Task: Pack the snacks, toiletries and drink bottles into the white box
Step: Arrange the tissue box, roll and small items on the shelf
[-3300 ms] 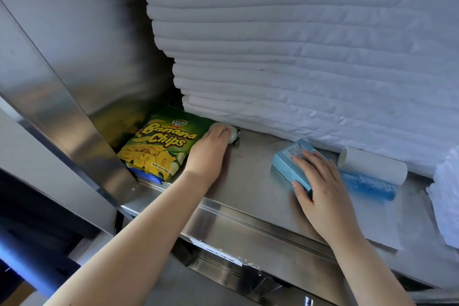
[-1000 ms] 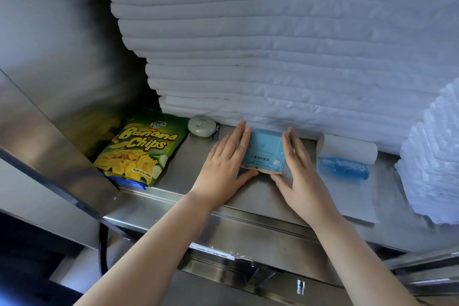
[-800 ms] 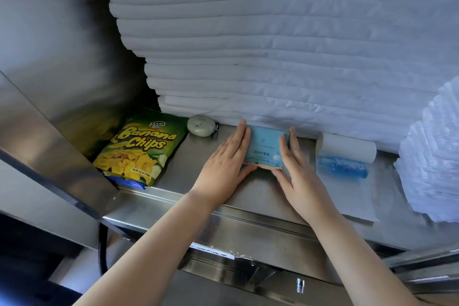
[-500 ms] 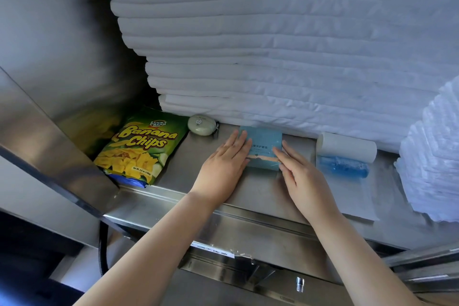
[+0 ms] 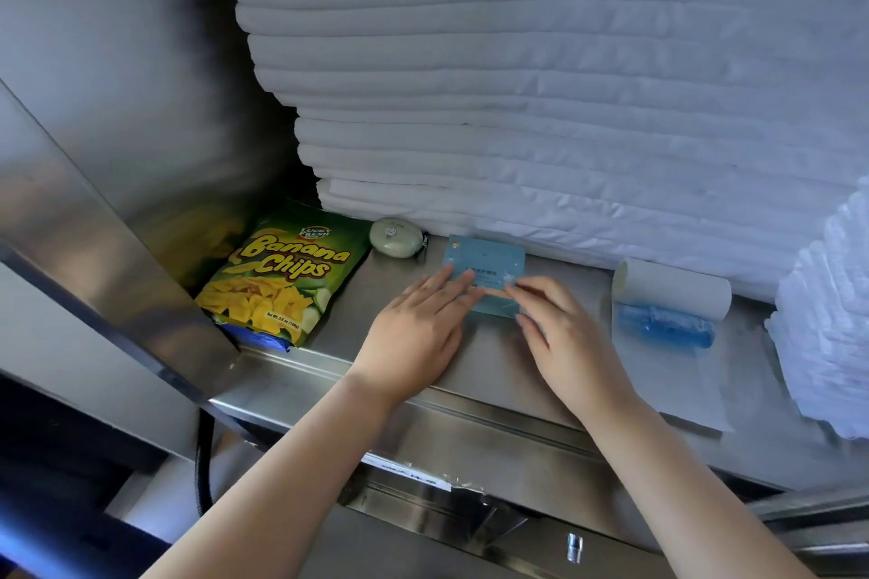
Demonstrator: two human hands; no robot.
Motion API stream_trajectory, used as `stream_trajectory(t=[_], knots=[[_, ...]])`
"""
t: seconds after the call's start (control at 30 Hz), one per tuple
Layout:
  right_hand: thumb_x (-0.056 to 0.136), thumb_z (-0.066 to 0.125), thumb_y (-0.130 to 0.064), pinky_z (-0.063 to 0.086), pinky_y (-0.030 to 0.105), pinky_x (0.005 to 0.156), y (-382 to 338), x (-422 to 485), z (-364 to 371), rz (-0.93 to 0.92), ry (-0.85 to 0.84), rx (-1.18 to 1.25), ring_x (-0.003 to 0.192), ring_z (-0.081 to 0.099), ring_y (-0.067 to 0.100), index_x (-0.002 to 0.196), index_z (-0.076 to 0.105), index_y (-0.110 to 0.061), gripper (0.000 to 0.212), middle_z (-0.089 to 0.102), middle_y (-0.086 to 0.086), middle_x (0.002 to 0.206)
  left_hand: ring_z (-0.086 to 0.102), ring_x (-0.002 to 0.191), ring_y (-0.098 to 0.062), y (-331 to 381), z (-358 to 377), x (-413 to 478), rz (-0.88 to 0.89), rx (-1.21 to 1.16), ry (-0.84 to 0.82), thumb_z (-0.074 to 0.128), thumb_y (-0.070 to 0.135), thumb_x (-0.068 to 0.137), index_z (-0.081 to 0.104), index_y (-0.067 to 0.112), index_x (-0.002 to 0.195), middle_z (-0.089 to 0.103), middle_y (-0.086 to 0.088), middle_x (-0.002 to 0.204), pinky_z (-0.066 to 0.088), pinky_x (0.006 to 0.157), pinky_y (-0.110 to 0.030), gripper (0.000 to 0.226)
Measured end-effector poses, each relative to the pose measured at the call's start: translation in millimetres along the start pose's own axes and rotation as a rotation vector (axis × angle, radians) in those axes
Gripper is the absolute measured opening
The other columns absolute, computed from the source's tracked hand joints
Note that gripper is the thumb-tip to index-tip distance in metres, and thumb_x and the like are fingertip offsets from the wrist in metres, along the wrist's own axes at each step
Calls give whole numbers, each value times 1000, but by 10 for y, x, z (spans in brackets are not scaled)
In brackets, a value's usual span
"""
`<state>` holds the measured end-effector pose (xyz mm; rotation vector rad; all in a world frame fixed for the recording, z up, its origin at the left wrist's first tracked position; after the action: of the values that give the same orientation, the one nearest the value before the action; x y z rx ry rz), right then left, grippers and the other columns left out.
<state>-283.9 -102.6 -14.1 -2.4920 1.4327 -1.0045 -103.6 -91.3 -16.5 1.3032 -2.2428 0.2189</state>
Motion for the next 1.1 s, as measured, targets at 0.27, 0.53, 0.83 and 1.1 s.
stream_trajectory(t=[0.27, 0.53, 0.83, 1.1], knots=[[94, 51, -5, 52, 39, 85, -149, 221, 212, -7, -199, -5, 108, 60, 24, 138, 46, -5, 45, 43, 7, 140, 51, 122, -36, -218, -63, -24, -171, 67, -34, 65, 3, 81, 64, 7, 119, 57, -13, 130, 43, 99, -49, 38], [94, 55, -24, 35, 27, 102, -23, 5, -40, 144, -203, -58, 132, 38, 16, 145, 35, -16, 56, 34, -2, 150, 14, 143, -28, -200, 9, -36, -243, 11, -152, 54, 20, 92, 46, 8, 135, 28, -10, 151, 14, 117, -41, 45], [90, 59, -9, 32, 41, 108, 276, -704, -580, 511, -43, -250, 135, 35, 34, 135, 47, -3, 47, 37, 17, 147, 0, 143, -21, 501, 256, 292, 28, -94, -222, 45, 24, 96, 31, 14, 145, 17, -4, 155, 4, 118, -37, 52], [96, 43, -24, 15, 33, 113, 408, -678, -532, 700, -71, -341, 142, 7, 26, 151, 8, -10, 66, 2, 9, 159, -7, 144, -10, 607, 512, 351, 9, -160, -377, 31, 35, 100, 11, 25, 150, 6, 4, 158, -20, 105, -12, 55]])
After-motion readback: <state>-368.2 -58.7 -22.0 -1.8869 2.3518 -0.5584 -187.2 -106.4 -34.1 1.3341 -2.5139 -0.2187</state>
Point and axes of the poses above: each hand's wrist, its own x-axis towards the middle knuckle, its own z-axis out of the palm, y = z × x, the point moved 2 cm from there along x, towards the middle knuckle
